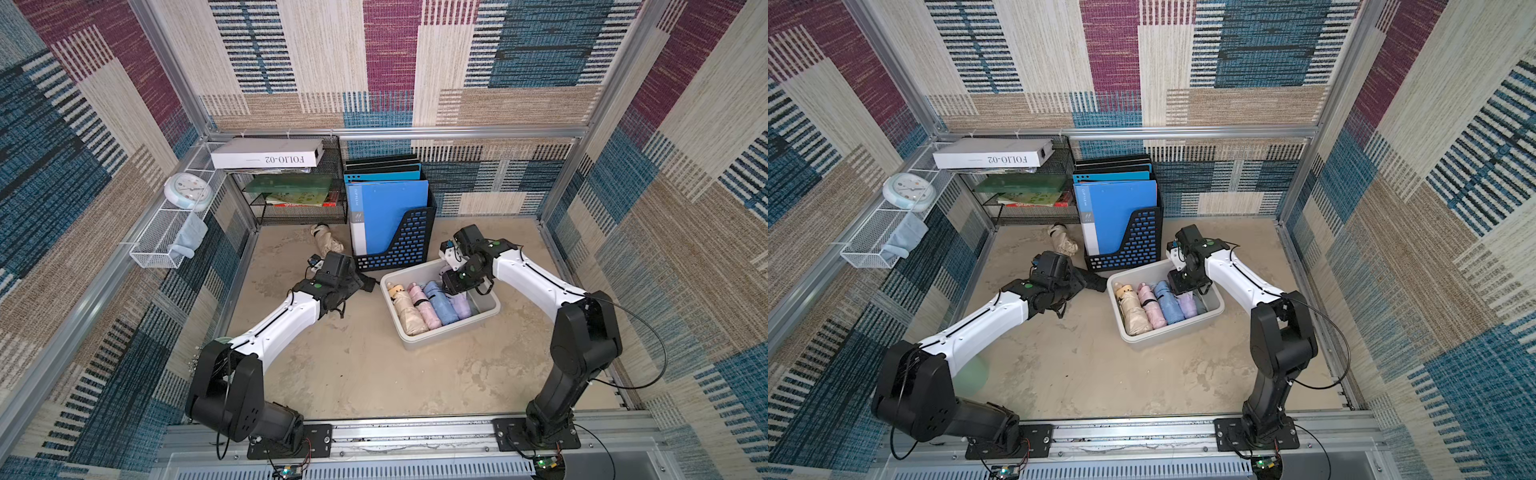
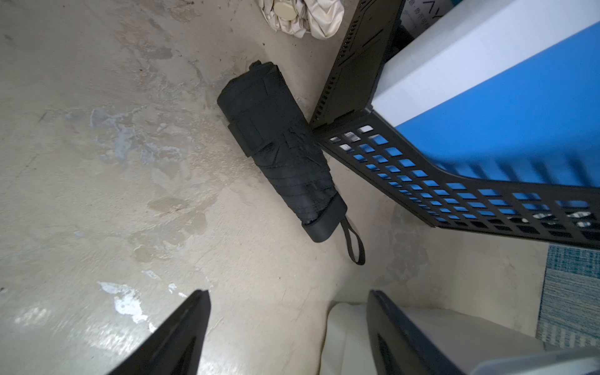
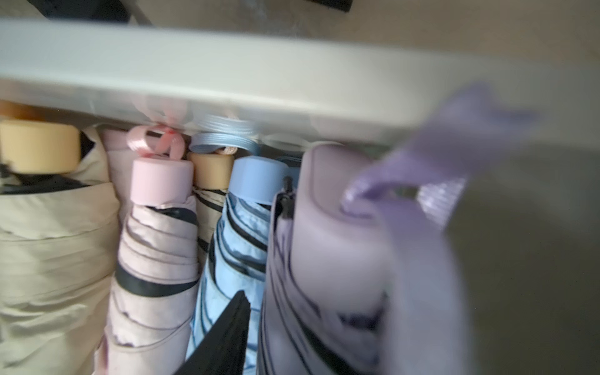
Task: Put the umbrella into the storage box
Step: Place the umbrella in the storage box.
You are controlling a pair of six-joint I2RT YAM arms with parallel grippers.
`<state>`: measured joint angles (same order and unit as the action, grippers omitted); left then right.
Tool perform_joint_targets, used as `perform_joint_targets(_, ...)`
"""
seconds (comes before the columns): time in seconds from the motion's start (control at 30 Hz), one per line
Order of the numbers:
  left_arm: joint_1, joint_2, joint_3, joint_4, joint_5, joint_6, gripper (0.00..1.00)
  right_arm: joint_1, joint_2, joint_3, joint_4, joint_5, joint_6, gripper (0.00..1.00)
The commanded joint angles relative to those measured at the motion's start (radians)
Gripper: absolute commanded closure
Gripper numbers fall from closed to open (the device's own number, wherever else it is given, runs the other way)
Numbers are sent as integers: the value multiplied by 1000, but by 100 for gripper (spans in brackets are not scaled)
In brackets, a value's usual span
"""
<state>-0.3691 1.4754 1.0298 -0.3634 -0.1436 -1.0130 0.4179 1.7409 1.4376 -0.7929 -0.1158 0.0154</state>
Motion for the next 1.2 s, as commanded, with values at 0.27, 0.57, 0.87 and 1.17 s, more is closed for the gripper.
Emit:
perform_joint_targets(0.27, 15, 75, 50, 32, 50, -27, 21, 11, -92, -187, 109, 9, 114, 77)
perform_joint_targets(0.57, 24, 67, 41, 38, 57, -51, 21, 27, -139, -231, 159, 37, 154, 70)
perform_joint_targets(0.87, 43, 83, 38, 56, 52, -146, 21, 26, -457, -389, 482, 29, 165, 42)
perform_joint_targets(1.17, 65, 163, 100, 45, 42, -243, 21, 26, -567, -455, 536, 16, 210, 38)
